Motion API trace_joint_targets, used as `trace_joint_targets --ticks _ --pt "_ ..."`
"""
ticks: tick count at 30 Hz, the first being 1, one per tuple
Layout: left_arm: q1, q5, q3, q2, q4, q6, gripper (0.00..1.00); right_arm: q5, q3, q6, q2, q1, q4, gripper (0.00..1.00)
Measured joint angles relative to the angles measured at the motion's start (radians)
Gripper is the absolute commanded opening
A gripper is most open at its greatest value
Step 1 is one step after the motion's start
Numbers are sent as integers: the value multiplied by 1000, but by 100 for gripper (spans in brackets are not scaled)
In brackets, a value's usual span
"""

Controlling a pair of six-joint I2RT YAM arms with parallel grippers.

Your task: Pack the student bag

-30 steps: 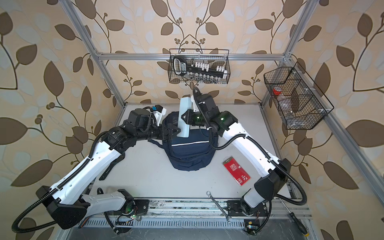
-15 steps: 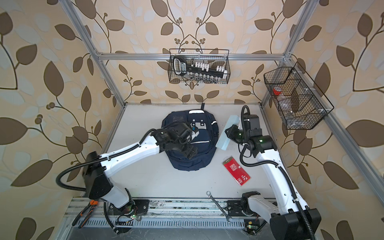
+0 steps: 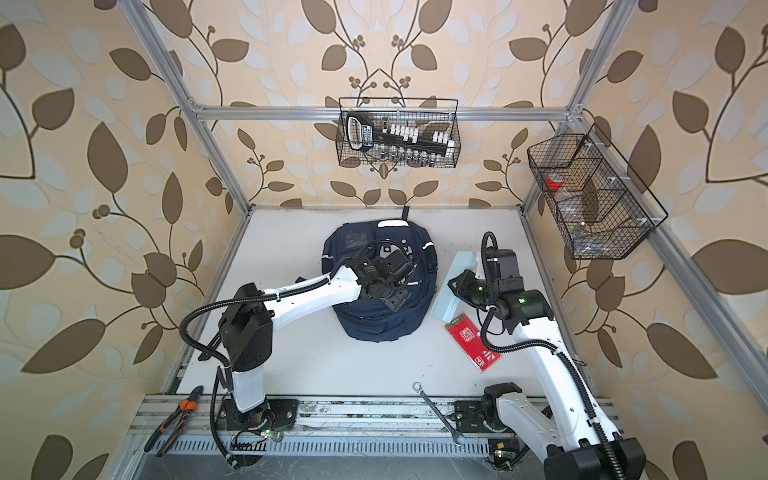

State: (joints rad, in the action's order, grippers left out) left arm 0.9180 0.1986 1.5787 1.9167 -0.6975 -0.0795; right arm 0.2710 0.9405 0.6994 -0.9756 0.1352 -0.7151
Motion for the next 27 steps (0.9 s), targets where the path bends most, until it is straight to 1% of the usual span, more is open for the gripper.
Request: trace_joint_targets --ticks 3,6,10,11,14,16,18,20,23,25,27 --pt "0 -19 -15 10 19 -2 75 0 0 0 0 0 0 13" --pt "0 -44 -47 -8 46 -5 80 2 0 0 0 0 0 13" --pt "5 -70 -53 -12 50 -1 83 10 -3 8 0 0 7 13" --pt "6 -69 -53 -12 50 -1 81 11 -5 10 0 0 9 13" --pt "6 -43 -35 4 32 -11 70 19 -12 17 0 0 16 13" --pt "5 -18 -7 33 26 -27 54 25 -13 19 0 0 16 13" --pt "10 -4 10 58 19 -36 37 27 -13 22 0 0 20 13" --pt "19 20 20 75 17 -47 29 29 -14 22 2 0 23 13" --pt "25 57 39 77 8 -62 14 29 -19 22 12 0 23 13" --pt "23 85 58 76 7 -62 0 29 -25 22 18 0 23 13" --pt "21 107 82 70 -4 -56 0 33 -30 22 18 0 23 13"
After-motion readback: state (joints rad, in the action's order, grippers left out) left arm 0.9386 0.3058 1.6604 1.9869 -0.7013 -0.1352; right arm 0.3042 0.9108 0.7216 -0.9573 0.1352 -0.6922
